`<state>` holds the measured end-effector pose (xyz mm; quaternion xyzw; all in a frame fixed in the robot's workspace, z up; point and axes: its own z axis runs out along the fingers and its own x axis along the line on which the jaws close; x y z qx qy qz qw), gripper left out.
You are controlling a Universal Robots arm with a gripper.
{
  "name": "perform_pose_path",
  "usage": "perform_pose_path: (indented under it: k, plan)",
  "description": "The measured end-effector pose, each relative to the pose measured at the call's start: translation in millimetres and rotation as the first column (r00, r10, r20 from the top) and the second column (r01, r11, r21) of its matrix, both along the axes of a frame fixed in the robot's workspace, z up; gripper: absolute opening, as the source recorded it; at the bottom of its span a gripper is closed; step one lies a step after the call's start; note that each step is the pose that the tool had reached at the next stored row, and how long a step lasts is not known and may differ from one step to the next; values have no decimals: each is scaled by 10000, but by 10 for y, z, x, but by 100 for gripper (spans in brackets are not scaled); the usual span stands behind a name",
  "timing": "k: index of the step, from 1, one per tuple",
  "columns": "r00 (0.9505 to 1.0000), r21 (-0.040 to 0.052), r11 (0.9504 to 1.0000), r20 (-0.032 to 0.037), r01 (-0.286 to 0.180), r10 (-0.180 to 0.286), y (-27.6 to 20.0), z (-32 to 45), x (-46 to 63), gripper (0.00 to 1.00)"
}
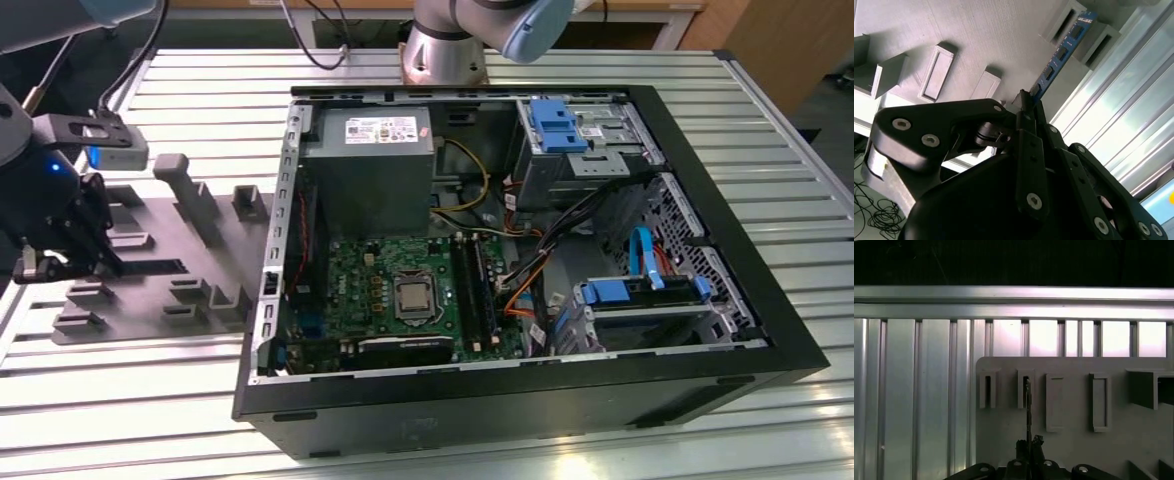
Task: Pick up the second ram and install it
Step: 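Pick up the second ram and move it above second insertion slot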
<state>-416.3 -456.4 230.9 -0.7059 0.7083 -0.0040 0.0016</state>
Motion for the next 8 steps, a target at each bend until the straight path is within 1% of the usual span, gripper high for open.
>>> perform_pose_path:
  k: [8]
  plan:
    - [10000, 0, 10000, 0, -1, 1, 0, 68, 0, 14]
